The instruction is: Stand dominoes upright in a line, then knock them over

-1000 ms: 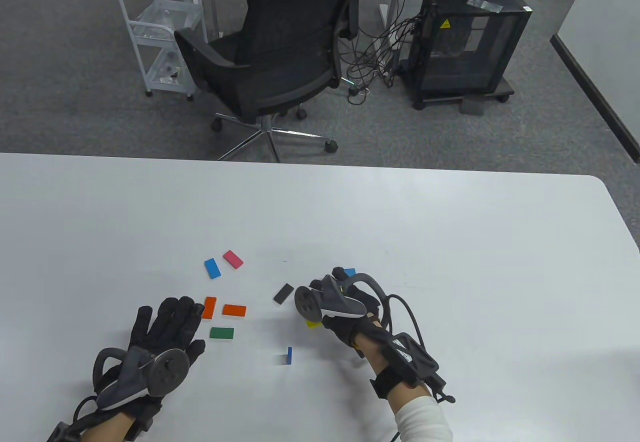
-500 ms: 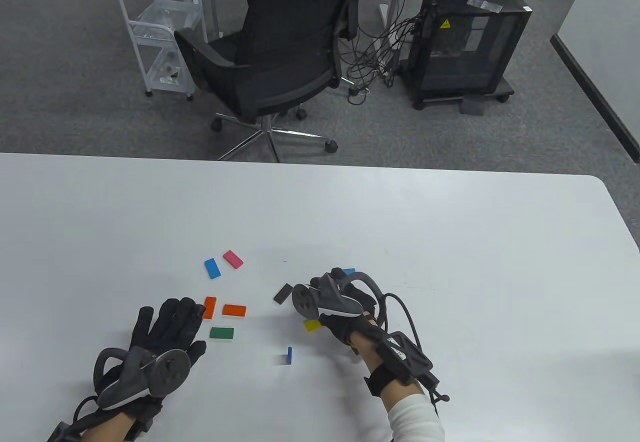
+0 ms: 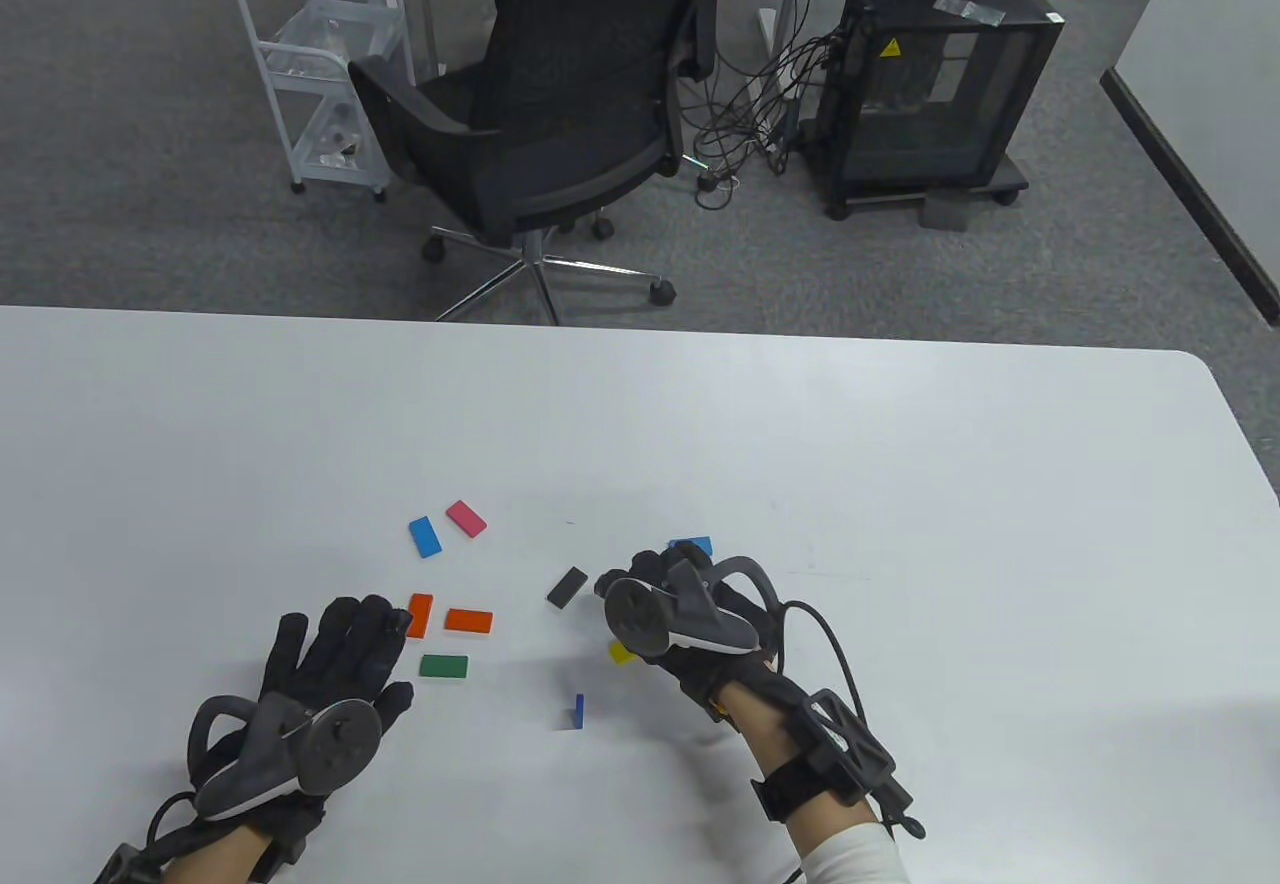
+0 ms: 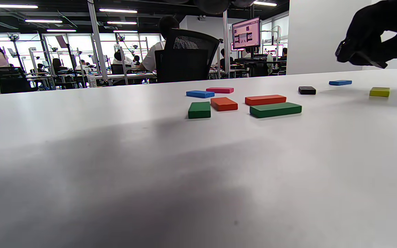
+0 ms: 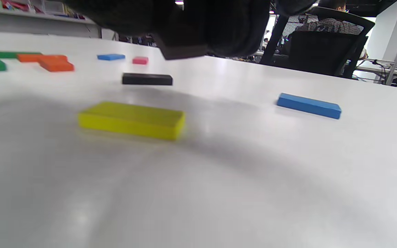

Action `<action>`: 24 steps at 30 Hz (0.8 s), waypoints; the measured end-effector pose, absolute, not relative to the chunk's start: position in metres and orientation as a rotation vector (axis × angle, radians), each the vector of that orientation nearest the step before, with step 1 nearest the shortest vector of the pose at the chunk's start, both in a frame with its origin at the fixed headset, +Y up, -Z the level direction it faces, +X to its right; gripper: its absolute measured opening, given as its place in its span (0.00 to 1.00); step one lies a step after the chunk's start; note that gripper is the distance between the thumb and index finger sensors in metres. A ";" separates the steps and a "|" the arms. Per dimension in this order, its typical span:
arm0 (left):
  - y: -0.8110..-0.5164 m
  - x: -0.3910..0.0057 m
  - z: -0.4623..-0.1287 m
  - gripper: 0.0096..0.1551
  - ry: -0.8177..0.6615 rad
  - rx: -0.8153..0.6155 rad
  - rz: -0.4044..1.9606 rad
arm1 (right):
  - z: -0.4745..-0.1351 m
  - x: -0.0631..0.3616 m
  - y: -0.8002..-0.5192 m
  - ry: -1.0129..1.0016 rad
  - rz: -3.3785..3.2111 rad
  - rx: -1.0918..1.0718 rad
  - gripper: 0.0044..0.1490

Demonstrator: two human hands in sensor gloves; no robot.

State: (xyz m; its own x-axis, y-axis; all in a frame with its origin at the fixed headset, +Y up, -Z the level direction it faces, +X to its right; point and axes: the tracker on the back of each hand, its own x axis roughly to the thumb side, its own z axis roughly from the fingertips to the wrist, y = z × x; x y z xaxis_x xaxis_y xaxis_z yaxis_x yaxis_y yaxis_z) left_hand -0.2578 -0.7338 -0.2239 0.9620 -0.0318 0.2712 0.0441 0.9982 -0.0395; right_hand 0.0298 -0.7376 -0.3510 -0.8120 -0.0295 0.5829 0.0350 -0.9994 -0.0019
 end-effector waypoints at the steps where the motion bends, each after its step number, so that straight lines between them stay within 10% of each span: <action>1: -0.734 -0.258 -0.224 0.39 -0.274 -0.046 -0.039 | -0.347 0.031 -0.736 -0.010 -2.973 -0.963 0.30; 24: -0.735 -0.256 -0.224 0.39 -0.275 -0.050 -0.049 | -0.286 0.032 -0.748 -0.137 -3.010 -1.213 0.40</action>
